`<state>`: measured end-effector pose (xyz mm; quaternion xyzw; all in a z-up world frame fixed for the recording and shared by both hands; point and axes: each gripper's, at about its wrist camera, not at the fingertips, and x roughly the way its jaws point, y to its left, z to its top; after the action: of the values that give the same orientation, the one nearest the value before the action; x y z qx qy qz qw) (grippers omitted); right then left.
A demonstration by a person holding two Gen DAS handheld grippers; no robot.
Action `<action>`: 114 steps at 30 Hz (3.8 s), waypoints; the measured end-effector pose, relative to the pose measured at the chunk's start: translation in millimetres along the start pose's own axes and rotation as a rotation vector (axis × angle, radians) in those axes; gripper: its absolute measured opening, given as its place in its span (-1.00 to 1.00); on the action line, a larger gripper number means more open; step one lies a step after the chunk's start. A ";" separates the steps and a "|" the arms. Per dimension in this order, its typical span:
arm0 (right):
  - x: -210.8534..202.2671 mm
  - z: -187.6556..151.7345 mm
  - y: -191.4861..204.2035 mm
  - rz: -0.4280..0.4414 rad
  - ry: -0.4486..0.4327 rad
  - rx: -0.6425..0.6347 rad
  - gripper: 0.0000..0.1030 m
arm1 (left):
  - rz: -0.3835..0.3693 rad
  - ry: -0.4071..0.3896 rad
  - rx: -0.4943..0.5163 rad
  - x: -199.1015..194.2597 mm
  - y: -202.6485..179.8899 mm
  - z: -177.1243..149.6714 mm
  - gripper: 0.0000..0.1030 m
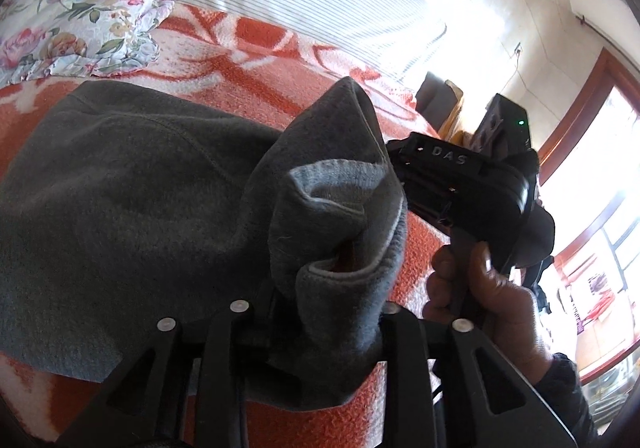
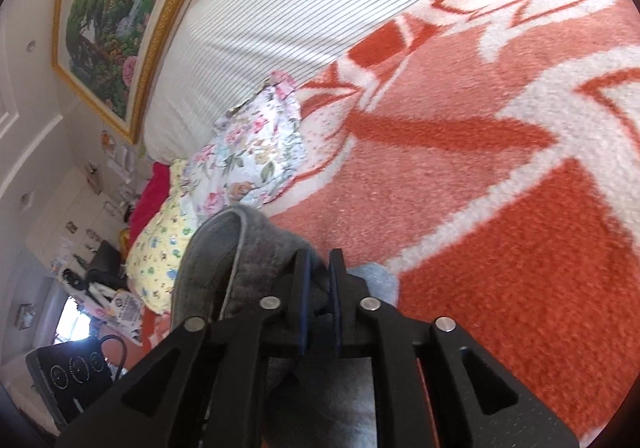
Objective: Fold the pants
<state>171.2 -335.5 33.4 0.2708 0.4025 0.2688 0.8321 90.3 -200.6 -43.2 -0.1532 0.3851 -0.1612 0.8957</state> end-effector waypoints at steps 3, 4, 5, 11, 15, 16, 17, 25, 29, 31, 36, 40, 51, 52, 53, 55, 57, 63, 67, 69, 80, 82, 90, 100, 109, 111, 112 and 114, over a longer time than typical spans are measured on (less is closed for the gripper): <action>-13.0 -1.4 -1.6 -0.024 -0.019 0.009 -0.65 | -0.055 -0.001 0.001 -4.4 -5.3 -3.6 0.07; -19.0 -1.7 -1.7 -0.041 -0.027 0.009 -0.57 | -0.066 0.002 0.013 -5.7 -9.5 -5.4 0.07; -23.4 -2.1 -1.0 -0.052 -0.034 0.009 -0.50 | -0.080 0.007 0.034 -6.9 -14.6 -7.5 0.07; -54.2 -2.8 4.9 -0.104 -0.080 0.003 -0.42 | -0.128 0.018 0.074 -20.4 -23.8 -17.4 0.10; -70.6 -6.9 11.2 -0.125 -0.105 -0.012 -0.18 | -0.118 0.013 0.056 -32.1 -13.7 -20.2 0.12; -74.2 -8.6 13.4 -0.135 -0.113 -0.018 -0.17 | -0.115 0.010 0.049 -34.8 -10.2 -20.5 0.13; -78.1 -10.8 16.2 -0.143 -0.122 -0.025 -0.17 | -0.106 0.005 0.038 -37.8 -4.9 -20.4 0.13; -82.2 -23.3 48.6 -0.124 -0.129 -0.092 -0.17 | -0.057 -0.020 -0.048 -49.2 30.7 -13.9 0.17; -70.2 -27.3 71.0 -0.106 -0.095 -0.147 -0.14 | -0.028 -0.047 -0.079 -56.3 45.7 -8.1 0.21; -60.8 -31.0 82.7 -0.091 -0.070 -0.178 -0.02 | -0.012 -0.061 -0.098 -59.9 55.4 -5.8 0.23; -35.9 -44.1 93.5 -0.121 -0.006 -0.244 0.09 | 0.038 -0.066 -0.160 -62.4 86.6 -1.3 0.25; -21.1 -55.4 77.8 -0.263 0.041 -0.280 0.09 | 0.101 -0.022 -0.219 -52.5 115.4 -3.8 0.26; -31.9 -59.5 70.4 -0.344 0.036 -0.293 0.16 | 0.120 -0.014 -0.246 -54.2 141.8 -4.3 0.30; -35.1 -59.3 70.7 -0.348 0.028 -0.285 0.23 | 0.125 -0.026 -0.250 -58.3 144.2 -2.6 0.33; -38.2 -58.7 70.3 -0.351 0.019 -0.273 0.24 | 0.127 -0.031 -0.255 -61.3 144.9 -2.6 0.33; -43.2 -58.2 68.6 -0.354 0.009 -0.254 0.24 | 0.131 -0.044 -0.276 -66.4 152.2 -0.7 0.33; -46.5 -58.7 65.4 -0.360 0.006 -0.234 0.24 | 0.136 -0.050 -0.290 -69.9 159.1 0.7 0.33; -43.7 -64.8 55.4 -0.377 0.033 -0.188 0.30 | 0.144 -0.059 -0.318 -76.7 175.2 6.3 0.34; -39.6 -70.4 50.7 -0.370 0.045 -0.168 0.44 | 0.154 -0.068 -0.323 -80.3 183.3 8.8 0.40; -36.8 -73.0 48.1 -0.360 0.053 -0.155 0.45 | 0.162 -0.070 -0.324 -81.7 186.1 8.4 0.41; -24.4 -78.4 27.5 -0.312 0.081 -0.048 0.49 | 0.201 -0.050 -0.331 -73.5 210.0 12.6 0.55; -20.1 -78.2 25.4 -0.304 0.086 -0.033 0.58 | 0.198 -0.027 -0.335 -66.1 215.5 13.9 0.56; -4.4 -81.5 19.2 -0.274 0.087 -0.018 0.67 | 0.102 0.068 -0.363 -29.8 227.0 24.4 0.58; 8.8 -79.3 19.0 -0.244 0.069 -0.030 0.66 | -0.028 0.059 -0.373 -0.1 213.5 38.3 0.38; 2.6 -81.3 30.5 -0.268 0.064 -0.065 0.00 | -0.063 0.003 -0.385 -19.5 210.9 25.2 -0.52; -0.5 -82.0 37.0 -0.271 0.057 -0.077 -0.10 | -0.066 -0.015 -0.380 -29.0 209.0 24.2 -0.60; -2.4 -82.2 41.0 -0.270 0.054 -0.085 -0.16 | -0.068 -0.028 -0.375 -34.9 207.0 23.6 -0.63; -6.6 -82.1 51.2 -0.262 0.044 -0.106 -0.23 | -0.073 -0.046 -0.370 -44.7 204.4 23.3 -0.65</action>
<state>89.0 -284.4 27.6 0.1656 0.4379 0.1845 0.8642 113.3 5.3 -80.7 -0.3326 0.3818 -0.1166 0.8544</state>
